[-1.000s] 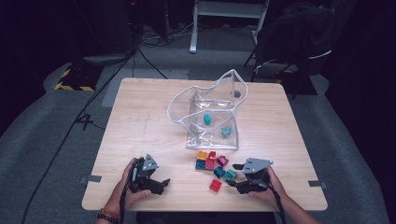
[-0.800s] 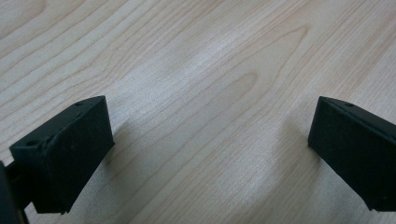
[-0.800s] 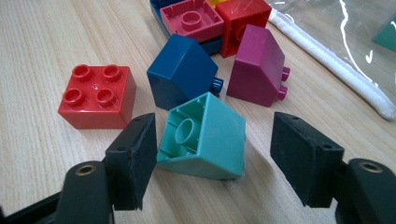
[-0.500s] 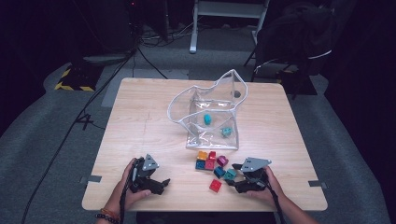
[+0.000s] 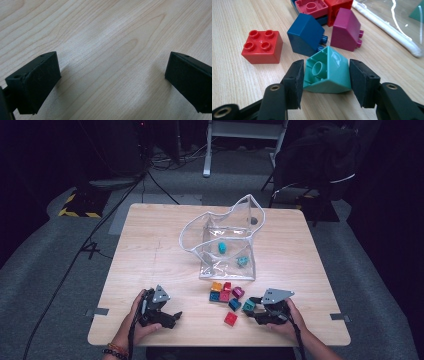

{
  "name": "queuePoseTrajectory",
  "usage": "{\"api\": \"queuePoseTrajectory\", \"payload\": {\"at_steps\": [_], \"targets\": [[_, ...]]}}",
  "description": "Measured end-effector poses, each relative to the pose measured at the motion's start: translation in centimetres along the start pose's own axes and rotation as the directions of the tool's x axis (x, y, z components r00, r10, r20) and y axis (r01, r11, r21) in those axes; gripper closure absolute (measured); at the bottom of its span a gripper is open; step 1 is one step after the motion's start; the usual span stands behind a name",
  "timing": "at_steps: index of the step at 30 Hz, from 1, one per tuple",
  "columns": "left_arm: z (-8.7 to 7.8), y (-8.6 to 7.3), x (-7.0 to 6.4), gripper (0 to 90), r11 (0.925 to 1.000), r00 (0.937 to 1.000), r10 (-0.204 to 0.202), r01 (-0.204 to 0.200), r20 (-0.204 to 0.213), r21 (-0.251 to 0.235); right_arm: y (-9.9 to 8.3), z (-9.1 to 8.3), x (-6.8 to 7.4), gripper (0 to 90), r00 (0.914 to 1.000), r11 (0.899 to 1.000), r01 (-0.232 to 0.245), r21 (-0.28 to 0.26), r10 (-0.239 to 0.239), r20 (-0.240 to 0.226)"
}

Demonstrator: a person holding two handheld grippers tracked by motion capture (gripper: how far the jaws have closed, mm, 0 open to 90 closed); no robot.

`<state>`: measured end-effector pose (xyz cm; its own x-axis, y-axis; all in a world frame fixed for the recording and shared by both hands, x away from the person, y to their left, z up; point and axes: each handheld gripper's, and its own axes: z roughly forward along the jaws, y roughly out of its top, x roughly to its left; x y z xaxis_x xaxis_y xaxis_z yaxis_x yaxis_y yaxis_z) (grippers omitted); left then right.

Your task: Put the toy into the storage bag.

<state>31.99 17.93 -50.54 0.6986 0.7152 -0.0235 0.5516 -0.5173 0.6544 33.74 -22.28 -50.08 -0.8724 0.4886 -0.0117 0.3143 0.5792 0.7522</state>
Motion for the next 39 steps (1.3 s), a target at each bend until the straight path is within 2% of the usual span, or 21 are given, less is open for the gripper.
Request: {"api": "queuePoseTrajectory", "payload": {"at_steps": [18,30,39], "targets": [[0.0,0.0,0.0,0.2,1.0000,1.0000,0.000,0.000,0.000,0.000,-0.3,-2.6,-1.9,48.0,0.9972,0.997,-0.047,-0.057,0.050,0.056],[0.0,0.0,0.0,0.2,1.0000,1.0000,0.000,0.000,0.000,0.000,0.8,-4.4,-3.1,48.0,0.9931,0.992,-0.065,-0.111,0.075,0.090],[0.0,0.0,0.0,0.2,1.0000,1.0000,0.000,0.000,0.000,0.000,2.4,-7.0,-4.7,48.0,0.9874,0.983,-0.068,-0.170,0.090,0.130]]}}
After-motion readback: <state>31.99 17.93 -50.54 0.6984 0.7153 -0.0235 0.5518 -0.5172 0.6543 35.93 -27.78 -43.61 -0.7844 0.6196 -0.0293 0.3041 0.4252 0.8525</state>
